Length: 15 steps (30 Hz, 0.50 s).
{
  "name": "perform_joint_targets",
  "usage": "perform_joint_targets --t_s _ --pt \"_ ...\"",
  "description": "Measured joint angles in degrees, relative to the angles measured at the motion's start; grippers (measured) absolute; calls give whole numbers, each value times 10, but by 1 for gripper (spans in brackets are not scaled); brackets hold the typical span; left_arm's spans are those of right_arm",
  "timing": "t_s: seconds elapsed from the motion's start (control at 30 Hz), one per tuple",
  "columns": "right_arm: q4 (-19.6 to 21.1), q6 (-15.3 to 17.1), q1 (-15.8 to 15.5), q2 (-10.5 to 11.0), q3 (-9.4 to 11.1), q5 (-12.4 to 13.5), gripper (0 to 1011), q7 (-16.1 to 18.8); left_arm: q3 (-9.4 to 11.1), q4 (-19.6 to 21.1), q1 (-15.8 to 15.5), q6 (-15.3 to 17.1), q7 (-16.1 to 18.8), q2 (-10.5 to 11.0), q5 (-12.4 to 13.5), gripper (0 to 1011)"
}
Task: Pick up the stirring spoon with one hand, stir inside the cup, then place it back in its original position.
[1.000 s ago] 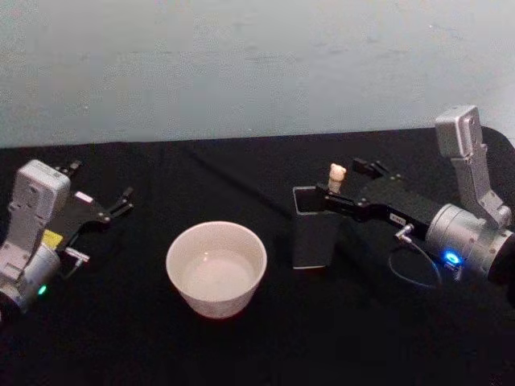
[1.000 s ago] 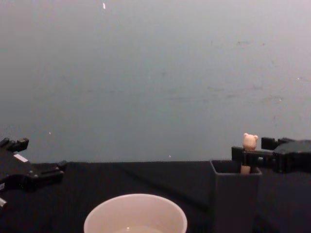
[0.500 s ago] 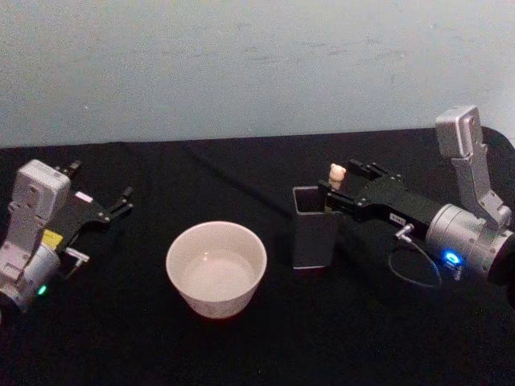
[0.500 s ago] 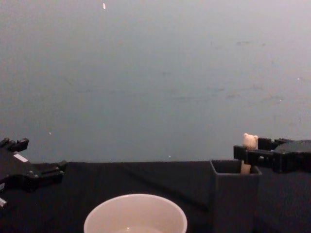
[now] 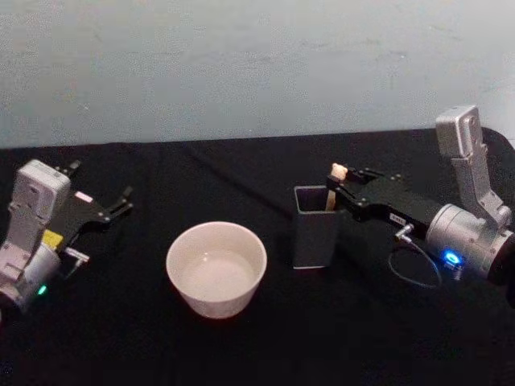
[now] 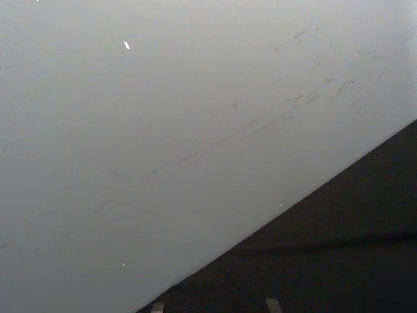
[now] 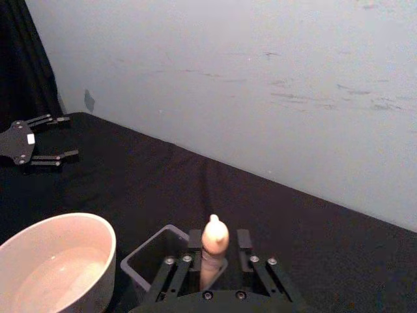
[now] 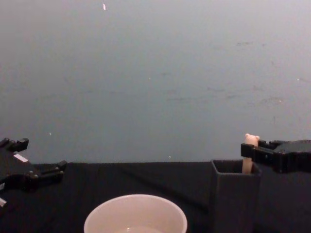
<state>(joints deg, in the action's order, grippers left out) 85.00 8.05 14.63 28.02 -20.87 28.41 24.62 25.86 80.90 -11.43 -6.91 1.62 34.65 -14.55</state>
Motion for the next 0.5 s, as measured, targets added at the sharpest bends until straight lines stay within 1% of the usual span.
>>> perform_joint_targets --t_s 0.07,0.13,0.5 --pt "0 0 0 0 0 0 272 0 0 0 0 0 0 0 0 1001" --pt "0 0 0 0 0 0 224 0 0 0 0 0 0 0 0 1001" --pt "0 0 0 0 0 0 212 0 0 0 0 0 0 0 0 1001"
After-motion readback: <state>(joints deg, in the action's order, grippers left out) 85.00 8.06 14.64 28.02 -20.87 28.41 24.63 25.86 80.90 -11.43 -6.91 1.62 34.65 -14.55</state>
